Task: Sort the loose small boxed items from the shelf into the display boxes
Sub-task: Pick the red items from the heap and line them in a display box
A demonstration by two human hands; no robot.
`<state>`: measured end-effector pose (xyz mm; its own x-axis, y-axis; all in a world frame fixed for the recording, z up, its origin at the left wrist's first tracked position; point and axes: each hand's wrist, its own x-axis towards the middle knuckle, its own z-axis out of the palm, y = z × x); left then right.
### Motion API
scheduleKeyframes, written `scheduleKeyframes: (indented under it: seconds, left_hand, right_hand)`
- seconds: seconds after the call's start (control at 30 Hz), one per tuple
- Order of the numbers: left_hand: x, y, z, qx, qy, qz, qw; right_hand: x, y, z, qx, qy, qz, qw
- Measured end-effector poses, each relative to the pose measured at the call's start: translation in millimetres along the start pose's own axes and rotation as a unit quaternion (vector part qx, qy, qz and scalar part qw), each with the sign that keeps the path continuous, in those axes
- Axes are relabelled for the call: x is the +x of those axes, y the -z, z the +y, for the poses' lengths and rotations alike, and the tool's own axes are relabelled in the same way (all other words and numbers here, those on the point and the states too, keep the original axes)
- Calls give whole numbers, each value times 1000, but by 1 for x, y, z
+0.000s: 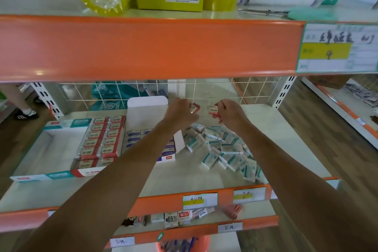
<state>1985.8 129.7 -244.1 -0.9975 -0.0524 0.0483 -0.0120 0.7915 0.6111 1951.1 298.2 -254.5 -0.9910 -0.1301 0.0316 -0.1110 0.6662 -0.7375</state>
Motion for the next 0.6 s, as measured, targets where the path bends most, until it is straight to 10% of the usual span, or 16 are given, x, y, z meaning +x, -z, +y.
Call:
scheduleKeyframes:
  seconds: [0.6]
  left_hand:
    - [-52, 83, -63, -204, 68, -6, 977]
  right_hand:
    - [-40, -61, -89, 76, 64, -70, 993]
